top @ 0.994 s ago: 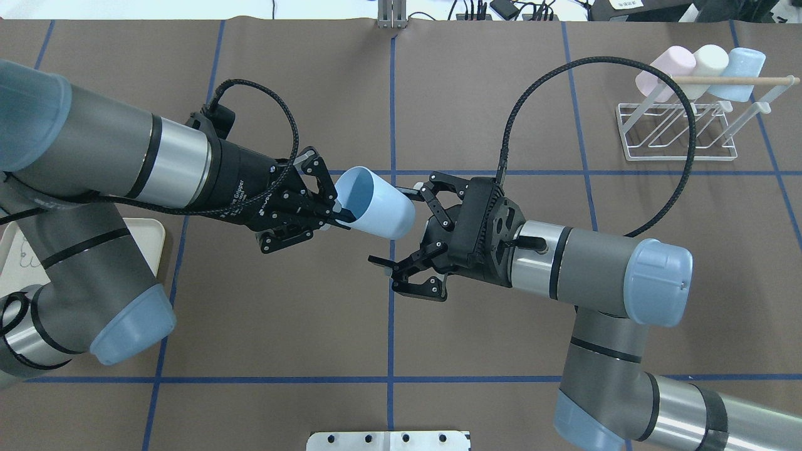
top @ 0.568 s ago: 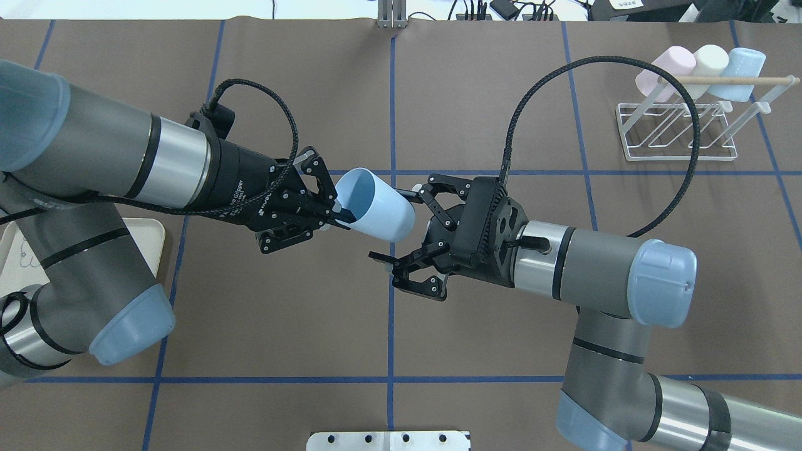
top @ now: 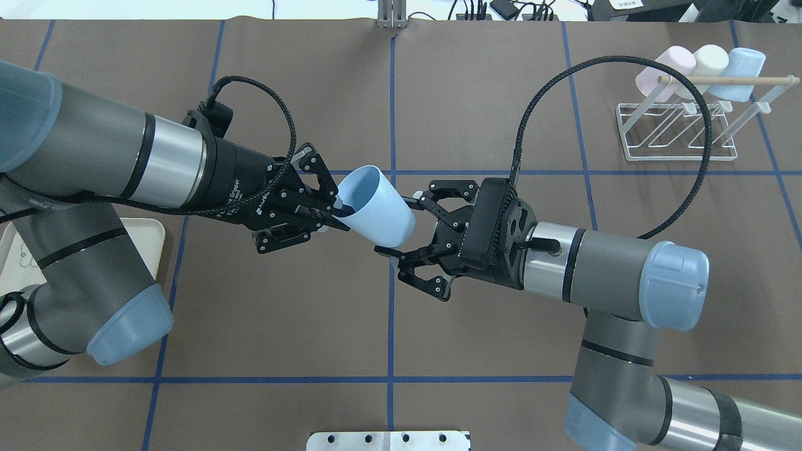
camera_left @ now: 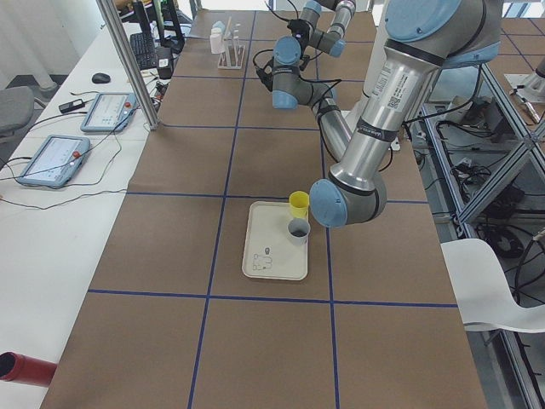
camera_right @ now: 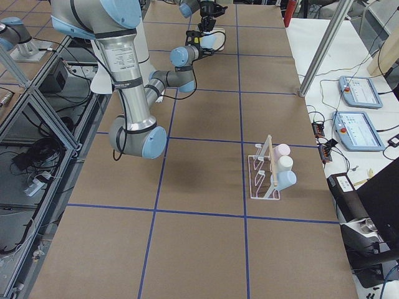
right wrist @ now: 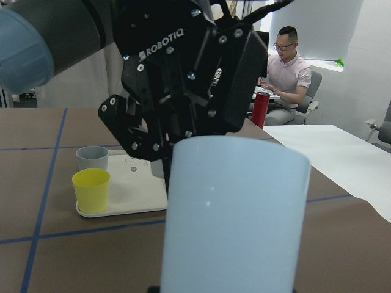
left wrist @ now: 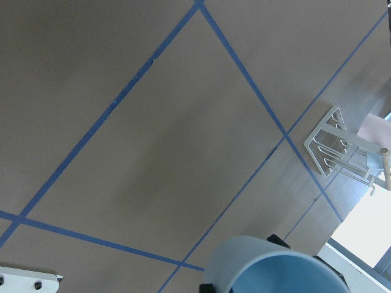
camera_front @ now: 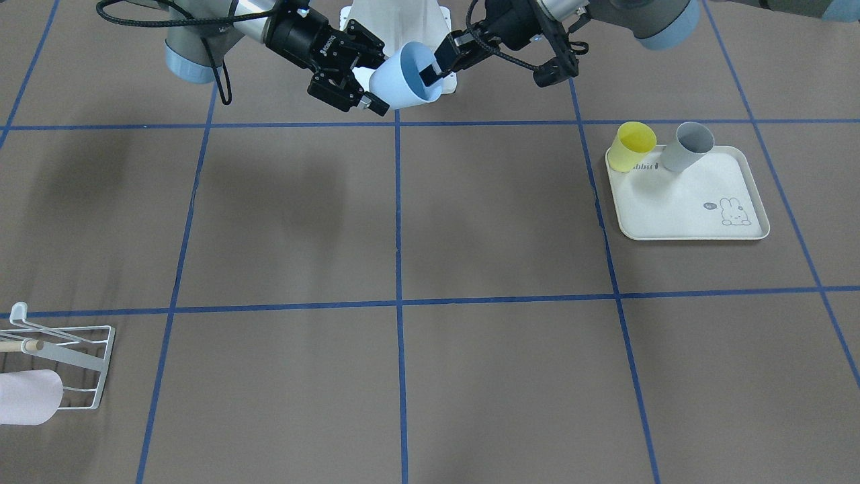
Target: Transfer IKEA cup to right arm and place on rack
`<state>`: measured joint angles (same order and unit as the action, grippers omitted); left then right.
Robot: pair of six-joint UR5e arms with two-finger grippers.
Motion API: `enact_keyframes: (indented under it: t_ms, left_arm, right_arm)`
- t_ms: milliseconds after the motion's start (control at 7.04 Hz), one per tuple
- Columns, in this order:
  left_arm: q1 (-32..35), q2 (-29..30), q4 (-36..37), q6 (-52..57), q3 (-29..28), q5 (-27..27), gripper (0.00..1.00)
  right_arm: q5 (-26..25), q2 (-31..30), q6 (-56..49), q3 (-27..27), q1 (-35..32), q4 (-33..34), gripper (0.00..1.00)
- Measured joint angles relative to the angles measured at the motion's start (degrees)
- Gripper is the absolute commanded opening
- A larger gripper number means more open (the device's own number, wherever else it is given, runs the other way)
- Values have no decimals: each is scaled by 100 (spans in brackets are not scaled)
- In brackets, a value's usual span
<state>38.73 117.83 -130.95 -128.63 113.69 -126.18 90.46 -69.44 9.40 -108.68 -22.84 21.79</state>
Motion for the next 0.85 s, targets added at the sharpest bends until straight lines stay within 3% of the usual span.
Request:
enact_keyframes:
  t_ms: [426, 568, 710, 852]
  left_arm:
    - [65, -53, -50, 417, 1, -48, 100]
    - [142, -137, -54, 619, 10, -67, 100]
    - [251, -308, -57, 894, 24, -139, 100]
    - [395, -545, -42, 1318, 33, -242, 100]
  right_arm:
    - [-2, -83, 0, -44, -1, 1, 32]
    - [-9, -89, 0, -49, -1, 1, 22]
    - [-20, -103, 0, -58, -3, 1, 4]
    - [-37, -124, 9, -65, -23, 7, 0]
